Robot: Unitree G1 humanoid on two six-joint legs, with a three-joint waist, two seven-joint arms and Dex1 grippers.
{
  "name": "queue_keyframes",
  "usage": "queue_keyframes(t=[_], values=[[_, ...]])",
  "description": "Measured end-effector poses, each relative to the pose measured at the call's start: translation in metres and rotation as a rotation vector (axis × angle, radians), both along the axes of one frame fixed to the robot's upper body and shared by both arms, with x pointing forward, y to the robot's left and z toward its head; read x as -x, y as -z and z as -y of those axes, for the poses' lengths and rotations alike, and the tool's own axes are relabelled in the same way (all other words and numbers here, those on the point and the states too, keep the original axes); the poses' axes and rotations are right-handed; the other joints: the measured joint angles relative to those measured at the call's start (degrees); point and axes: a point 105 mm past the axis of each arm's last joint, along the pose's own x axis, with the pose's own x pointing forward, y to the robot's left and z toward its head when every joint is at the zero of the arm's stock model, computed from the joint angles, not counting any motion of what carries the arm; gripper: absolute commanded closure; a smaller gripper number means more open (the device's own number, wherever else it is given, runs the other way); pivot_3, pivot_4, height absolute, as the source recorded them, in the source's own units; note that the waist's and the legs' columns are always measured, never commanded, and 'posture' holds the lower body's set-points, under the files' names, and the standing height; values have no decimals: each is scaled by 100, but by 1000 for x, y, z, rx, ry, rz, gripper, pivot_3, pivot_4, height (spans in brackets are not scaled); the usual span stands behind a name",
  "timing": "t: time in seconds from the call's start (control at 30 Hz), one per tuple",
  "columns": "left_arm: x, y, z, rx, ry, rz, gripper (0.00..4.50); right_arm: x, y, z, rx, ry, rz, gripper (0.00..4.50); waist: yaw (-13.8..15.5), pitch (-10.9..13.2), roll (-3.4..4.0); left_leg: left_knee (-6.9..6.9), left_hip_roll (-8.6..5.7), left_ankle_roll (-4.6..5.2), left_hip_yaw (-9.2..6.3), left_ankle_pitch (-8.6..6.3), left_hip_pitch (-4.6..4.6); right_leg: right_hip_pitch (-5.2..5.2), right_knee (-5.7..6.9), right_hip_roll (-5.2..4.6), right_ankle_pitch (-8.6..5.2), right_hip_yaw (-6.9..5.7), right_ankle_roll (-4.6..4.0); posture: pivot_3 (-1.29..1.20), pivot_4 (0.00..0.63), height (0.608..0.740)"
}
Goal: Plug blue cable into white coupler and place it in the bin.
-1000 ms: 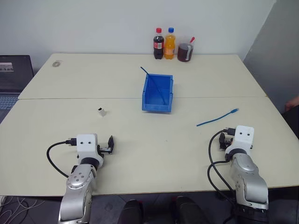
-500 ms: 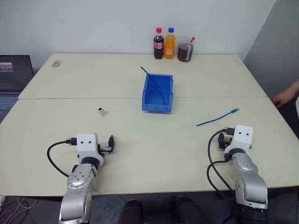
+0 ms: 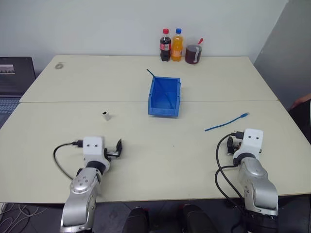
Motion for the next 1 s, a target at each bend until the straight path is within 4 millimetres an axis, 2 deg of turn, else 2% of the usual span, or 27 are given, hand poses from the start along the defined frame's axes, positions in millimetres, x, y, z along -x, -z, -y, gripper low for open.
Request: queue_keyframes(t=[0.1, 0.2, 0.27, 0.43, 0.53, 0.63, 0.73, 1.0], values=[[5, -31, 56, -54, 440, 38, 0, -20, -20, -7, -16, 6, 56, 849, -3, -1, 2, -2, -2, 0, 9, 0, 1, 1, -4, -1, 0, 6, 0, 0, 150, 740], [14, -48, 88, -94, 733, 51, 0, -37, -24, -7, -22, 39, 48, 849, -3, 0, 2, -5, -3, 0, 12, 0, -7, -3, -9, -1, -2, 7, 1, 0, 150, 740], [10, -57, 97, -111, 835, 57, 0, -46, -21, -3, -35, 76, 22, 849, -3, 1, 3, -5, -3, 0, 9, 0, -15, -10, -9, 0, -2, 3, 1, 0, 150, 740], [-4, -74, 107, -132, 960, 82, 0, -63, -10, 6, -56, 154, -27, 849, -11, 3, 5, -5, -4, 1, 9, 0, -25, -18, -6, 0, -2, 4, 1, 0, 150, 740], [-11, -82, 109, -129, 989, 105, 0, -71, -4, 11, -91, 201, -45, 849, -23, 4, 5, -6, -3, 1, 9, 0, -25, -19, -5, 0, -2, 4, 0, 0, 150, 740], [-17, -81, 107, -125, 992, 112, 0, -79, -4, 8, -141, 219, -37, 849, -49, 4, 6, -7, -1, 1, 6, 0, -25, -20, -4, 1, -1, 3, -2, 0, 150, 740], [-19, -77, 104, -126, 992, 101, 0, -84, -3, 4, -183, 224, -23, 1389, -60, 4, 6, -6, -2, 1, 7, 0, -26, -19, -4, 1, 0, 4, -2, 0, 150, 740], [-26, -78, 100, -157, 966, 129, 0, -87, -2, -6, -182, 201, -8, 3597, -105, 4, 6, -5, -1, 2, 1, 0, -25, -19, 1, 1, 0, 3, -1, 0, 150, 740]])
